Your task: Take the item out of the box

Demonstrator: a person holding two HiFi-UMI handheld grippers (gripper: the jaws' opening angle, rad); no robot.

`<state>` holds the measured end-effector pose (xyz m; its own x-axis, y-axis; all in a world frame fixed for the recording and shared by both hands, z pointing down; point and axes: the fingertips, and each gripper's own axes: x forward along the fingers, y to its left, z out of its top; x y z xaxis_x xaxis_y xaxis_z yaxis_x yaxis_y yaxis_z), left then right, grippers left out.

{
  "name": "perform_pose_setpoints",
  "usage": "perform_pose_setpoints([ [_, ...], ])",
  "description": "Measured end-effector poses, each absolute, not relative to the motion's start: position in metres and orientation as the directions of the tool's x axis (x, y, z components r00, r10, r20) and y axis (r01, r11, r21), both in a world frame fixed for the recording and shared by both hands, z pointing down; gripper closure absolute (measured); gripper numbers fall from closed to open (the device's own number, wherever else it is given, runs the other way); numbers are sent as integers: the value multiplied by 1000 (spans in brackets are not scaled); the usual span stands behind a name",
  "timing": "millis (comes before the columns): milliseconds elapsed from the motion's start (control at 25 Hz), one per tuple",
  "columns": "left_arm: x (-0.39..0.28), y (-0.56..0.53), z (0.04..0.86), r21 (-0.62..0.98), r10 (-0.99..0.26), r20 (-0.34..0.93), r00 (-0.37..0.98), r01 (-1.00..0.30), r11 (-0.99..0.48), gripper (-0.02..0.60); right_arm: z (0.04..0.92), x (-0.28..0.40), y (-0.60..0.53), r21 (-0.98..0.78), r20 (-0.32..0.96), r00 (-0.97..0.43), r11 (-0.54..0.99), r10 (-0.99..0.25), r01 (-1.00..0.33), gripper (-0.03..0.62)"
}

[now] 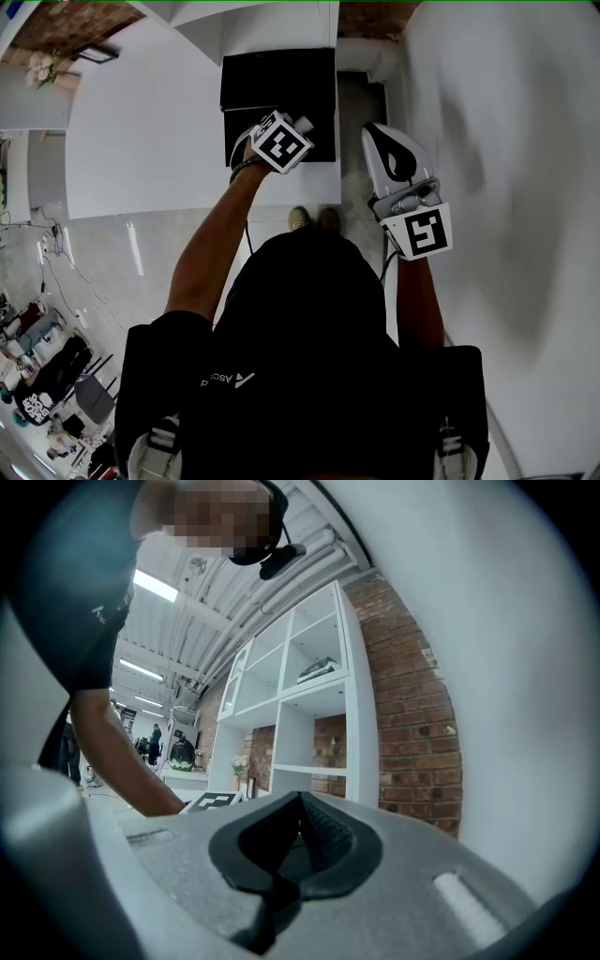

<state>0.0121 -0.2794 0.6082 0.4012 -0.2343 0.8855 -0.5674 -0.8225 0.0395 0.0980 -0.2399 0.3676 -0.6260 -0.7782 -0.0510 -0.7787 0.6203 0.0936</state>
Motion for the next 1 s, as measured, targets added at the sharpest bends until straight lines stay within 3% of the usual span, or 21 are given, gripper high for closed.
perform_pose_setpoints([
  [520,17,-273,563,24,-315,812,492,-567,-824,399,367,85,-240,106,-36,-645,638,-764,-762,592],
  [1000,20,-251,438,84,-490,489,722,-598,-797,399,342,66,-229,124,-58,-671,661,-739,-740,592],
])
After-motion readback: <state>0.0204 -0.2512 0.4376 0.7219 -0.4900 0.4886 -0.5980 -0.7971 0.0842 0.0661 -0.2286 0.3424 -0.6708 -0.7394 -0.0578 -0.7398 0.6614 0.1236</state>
